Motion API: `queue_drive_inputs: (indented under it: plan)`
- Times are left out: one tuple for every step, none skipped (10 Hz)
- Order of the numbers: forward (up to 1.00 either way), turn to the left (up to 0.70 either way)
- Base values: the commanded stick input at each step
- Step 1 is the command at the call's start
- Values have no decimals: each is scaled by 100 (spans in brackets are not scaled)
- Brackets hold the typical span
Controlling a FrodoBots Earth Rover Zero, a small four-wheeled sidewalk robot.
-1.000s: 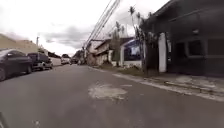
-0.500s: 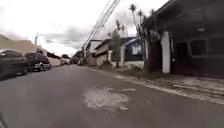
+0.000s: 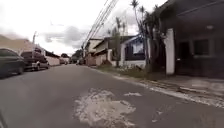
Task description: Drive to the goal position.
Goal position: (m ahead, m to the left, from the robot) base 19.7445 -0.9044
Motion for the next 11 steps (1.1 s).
queue_drive_inputs:
  plan:
    - [70,3]
    - [70,0]
    - [70,0]
    - [70,0]
    - [70,0]
    - [70,0]
    - [70,0]
    - [70,0]
    - [70,0]
    - [70,0]
    - [70,0]
